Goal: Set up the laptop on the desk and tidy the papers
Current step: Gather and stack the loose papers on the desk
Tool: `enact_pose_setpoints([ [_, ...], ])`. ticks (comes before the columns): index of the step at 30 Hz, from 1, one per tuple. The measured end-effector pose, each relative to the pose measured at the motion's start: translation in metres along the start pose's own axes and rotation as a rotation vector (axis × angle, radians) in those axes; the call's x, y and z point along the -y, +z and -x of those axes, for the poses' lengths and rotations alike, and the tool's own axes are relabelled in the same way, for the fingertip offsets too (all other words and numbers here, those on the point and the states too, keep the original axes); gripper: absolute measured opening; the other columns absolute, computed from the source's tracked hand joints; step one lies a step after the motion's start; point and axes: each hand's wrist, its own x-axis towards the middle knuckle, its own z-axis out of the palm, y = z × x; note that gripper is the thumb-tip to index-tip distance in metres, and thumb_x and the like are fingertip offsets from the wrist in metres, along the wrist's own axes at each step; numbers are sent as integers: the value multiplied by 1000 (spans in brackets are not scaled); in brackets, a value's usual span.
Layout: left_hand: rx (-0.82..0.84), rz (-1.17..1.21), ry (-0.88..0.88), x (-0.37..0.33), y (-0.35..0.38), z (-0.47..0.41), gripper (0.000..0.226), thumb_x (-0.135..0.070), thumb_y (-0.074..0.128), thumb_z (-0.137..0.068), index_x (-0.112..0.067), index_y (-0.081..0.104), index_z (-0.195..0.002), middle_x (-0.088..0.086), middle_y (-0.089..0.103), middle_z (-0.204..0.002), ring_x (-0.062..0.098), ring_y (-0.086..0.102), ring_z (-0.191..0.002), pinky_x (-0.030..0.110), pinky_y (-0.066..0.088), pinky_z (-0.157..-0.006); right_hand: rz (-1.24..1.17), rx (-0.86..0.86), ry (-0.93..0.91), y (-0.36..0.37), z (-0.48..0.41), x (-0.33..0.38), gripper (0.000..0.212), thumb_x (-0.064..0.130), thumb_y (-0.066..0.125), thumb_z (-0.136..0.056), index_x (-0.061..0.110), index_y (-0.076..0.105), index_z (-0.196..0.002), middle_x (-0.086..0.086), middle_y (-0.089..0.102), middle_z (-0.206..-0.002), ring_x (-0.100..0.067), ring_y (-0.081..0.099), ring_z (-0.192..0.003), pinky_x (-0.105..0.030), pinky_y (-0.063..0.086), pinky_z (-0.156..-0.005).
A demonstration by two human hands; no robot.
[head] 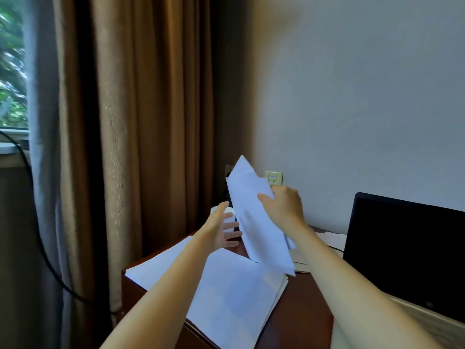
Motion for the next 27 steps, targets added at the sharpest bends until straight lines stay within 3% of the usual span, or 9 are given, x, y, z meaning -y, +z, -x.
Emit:
enact_pose_setpoints([
  [3,-11,7,-26,-4,-12,10,61,-56,31,-95,-10,42,-133,15,58,-116,35,58,-107,48,44,-91,-5,148,-85,10,23,7,45,24,57,-89,17,33,-51,2,36,-51,-13,32,-49,-25,23,-47],
  [7,-35,-23,-68,-7,-30,21,74,-66,29,-90,-10,41,-136,17,56,-126,34,62,-97,46,50,-73,-52,334,-113,24,41,14,42,26,60,-86,22,36,-52,6,38,-51,-8,33,-48,-22,25,-47],
  [12,-10,-75,-94,-9,-53,26,78,-73,29,-85,-8,56,-117,16,60,-115,34,60,-101,49,49,-84,-141,577,-108,37,53,20,31,20,64,-78,27,44,-55,8,48,-62,-8,45,-59,-20,34,-54],
  [15,14,-158,-148,-16,-64,31,68,-64,39,-86,-6,55,-118,17,58,-120,34,58,-105,46,50,-82,-167,720,-51,44,59,18,36,15,65,-76,21,39,-52,6,39,-59,-10,37,-57,-21,29,-54],
  [17,7,-261,-183,-21,-68,38,51,-46,44,-88,-3,55,-112,18,60,-111,31,59,-94,40,49,-78,-202,864,-25,48,62,14,30,19,68,-77,23,50,-54,10,47,-63,-10,40,-64,-24,31,-61],
  [19,-67,-440,-200,-24,-72,41,31,-23,46,-86,0,52,-106,18,58,-102,28,55,-81,32,45,-73,-241,1013,31,51,65,10,9,28,66,-84,31,70,-91,16,60,-100,-12,51,-98,-27,37,-82],
  [20,-90,-533,-209,-23,-74,42,30,-15,47,-83,1,50,-108,19,57,-109,28,54,-82,31,45,-72,-249,1051,73,52,65,6,29,34,62,-87,31,64,-115,13,54,-124,-14,46,-118,-32,36,-94],
  [22,-81,-685,-236,-20,-76,41,40,-9,51,-79,-1,46,-118,17,49,-126,30,51,-94,36,45,-78,-259,1026,171,55,66,-3,48,43,57,-89,27,49,-134,6,42,-142,-19,36,-133,-38,34,-104],
  [27,-213,-1025,-121,6,-78,32,44,-18,60,-88,-5,50,-128,10,56,-123,29,57,-111,36,49,-93,-242,911,315,66,69,-33,39,26,53,-94,15,53,-131,-4,56,-119,-15,49,-99,-20,42,-78],
])
